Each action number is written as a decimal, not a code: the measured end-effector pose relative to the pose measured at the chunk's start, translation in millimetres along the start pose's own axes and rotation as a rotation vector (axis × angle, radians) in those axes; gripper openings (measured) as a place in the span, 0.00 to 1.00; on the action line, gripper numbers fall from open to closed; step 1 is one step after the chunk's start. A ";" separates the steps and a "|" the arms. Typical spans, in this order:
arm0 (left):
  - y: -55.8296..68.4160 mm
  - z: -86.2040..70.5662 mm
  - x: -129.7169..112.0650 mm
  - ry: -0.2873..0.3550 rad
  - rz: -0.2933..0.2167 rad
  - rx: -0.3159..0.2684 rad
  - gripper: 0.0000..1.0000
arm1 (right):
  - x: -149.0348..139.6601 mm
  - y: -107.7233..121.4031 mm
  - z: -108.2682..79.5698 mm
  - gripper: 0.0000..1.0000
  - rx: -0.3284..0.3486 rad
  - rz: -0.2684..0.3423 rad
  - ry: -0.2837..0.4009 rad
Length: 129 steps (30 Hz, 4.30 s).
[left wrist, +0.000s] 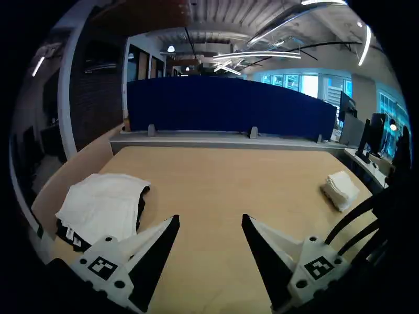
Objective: Fold towel
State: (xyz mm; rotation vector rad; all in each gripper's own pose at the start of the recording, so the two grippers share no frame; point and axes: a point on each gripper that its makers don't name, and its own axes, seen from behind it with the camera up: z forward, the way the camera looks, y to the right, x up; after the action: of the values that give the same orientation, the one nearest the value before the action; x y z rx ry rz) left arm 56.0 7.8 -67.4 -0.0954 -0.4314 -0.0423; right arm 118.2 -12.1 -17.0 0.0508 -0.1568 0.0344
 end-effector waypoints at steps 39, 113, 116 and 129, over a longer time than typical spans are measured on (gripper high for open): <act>-11.6 30.8 48.9 0.471 0.004 0.046 0.88 | -58.9 10.2 -31.1 1.00 -0.058 0.055 -0.152; -14.8 82.2 -23.2 0.431 0.043 0.088 0.88 | -12.6 -3.5 -6.6 1.00 0.014 -0.011 0.060; -14.7 82.2 -23.0 0.431 0.043 0.088 0.88 | -12.7 2.8 -4.7 1.00 -0.010 -0.027 0.081; -14.7 82.0 -23.3 0.431 0.043 0.088 0.88 | -51.8 21.6 15.7 1.00 -0.058 -0.014 0.135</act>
State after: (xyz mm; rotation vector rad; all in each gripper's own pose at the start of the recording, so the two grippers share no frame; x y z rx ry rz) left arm -0.1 1.9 -1.8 -0.0077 -0.0001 -0.0007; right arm 63.8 7.0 -8.7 -0.0084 -0.0227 0.0189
